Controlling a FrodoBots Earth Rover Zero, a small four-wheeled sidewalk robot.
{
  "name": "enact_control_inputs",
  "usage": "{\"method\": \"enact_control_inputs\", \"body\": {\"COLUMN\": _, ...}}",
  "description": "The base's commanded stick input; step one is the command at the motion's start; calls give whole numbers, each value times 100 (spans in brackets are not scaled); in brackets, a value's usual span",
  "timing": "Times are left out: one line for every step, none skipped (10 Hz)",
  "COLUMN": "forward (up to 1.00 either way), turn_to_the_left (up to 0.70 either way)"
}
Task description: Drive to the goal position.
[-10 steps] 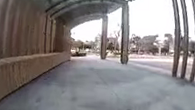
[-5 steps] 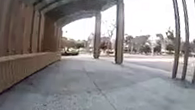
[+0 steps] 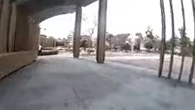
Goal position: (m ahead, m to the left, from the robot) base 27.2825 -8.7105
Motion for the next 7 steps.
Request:
{"method": "enact_control_inputs", "body": {"forward": 70, "turn_to_the_left": 0}}
{"method": "enact_control_inputs", "body": {"forward": 70, "turn_to_the_left": 0}}
{"method": "enact_control_inputs", "body": {"forward": 70, "turn_to_the_left": 0}}
{"method": "enact_control_inputs", "body": {"forward": 70, "turn_to_the_left": 0}}
{"method": "enact_control_inputs", "body": {"forward": 70, "turn_to_the_left": 0}}
{"method": "enact_control_inputs", "body": {"forward": 70, "turn_to_the_left": 0}}
{"method": "enact_control_inputs", "body": {"forward": 70, "turn_to_the_left": 0}}
